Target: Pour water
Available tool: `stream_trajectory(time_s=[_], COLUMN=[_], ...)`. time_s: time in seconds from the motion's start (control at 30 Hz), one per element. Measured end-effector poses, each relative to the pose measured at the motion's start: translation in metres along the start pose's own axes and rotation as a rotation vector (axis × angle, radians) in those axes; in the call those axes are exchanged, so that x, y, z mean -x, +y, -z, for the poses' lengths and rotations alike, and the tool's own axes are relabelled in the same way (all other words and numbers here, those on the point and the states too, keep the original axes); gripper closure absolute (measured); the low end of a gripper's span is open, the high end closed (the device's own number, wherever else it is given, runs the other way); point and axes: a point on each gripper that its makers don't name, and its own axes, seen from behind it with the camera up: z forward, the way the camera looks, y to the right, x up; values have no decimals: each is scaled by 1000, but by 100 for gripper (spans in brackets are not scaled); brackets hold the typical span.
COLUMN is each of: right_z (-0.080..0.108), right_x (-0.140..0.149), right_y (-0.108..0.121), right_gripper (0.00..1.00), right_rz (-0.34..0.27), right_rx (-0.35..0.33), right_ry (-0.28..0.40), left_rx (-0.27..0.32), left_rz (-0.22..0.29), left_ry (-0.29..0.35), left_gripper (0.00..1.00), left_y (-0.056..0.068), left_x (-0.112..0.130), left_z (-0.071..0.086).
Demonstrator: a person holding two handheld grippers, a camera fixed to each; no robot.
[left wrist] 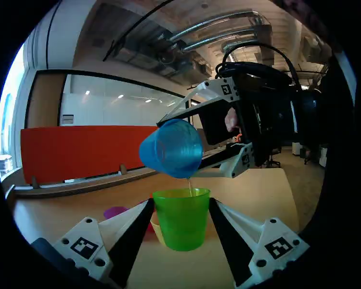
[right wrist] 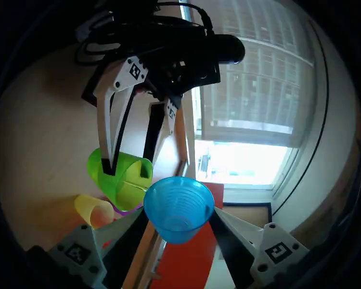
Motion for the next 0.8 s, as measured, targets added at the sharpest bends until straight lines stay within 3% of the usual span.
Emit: stream_trajectory(time_s=[0.8], right_z=[-5], right_x=[7], right_y=[0], right_gripper=[11], right_rz=[44], right_rx=[6], right_ry=[-3], left_rx=[0], left_rz=[1], left_ry=[-1], left_gripper=[17], left_y=[0], left_x=[1], left_z=[0])
